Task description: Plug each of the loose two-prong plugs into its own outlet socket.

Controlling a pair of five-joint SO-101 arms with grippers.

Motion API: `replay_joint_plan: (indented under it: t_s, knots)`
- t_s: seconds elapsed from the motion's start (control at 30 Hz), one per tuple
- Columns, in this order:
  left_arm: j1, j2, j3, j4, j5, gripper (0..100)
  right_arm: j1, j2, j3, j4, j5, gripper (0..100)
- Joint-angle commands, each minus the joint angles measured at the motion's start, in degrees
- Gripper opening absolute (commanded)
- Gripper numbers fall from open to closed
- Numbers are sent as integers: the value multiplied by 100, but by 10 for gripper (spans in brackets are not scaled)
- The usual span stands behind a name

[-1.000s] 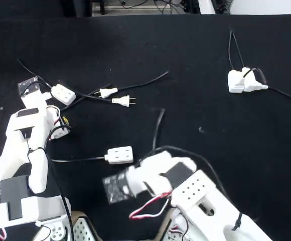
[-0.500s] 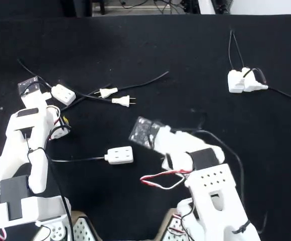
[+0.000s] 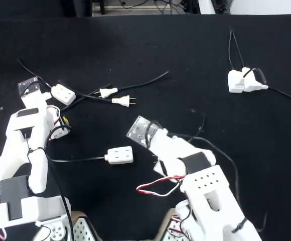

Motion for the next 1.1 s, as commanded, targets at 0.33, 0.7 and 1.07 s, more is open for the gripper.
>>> replay_joint_plan:
  t_s: [0.33, 0.7, 1.07]
  knots:
    - [-57, -229, -4, -53, 35, 198, 897, 523, -892, 299, 2470, 289]
    - [-57, -229, -48, -62, 9, 198, 1055, 787, -567, 88, 5767, 264]
    - [-57, -229, -57, -62, 9, 198, 571, 2053, -629, -308, 5705, 263]
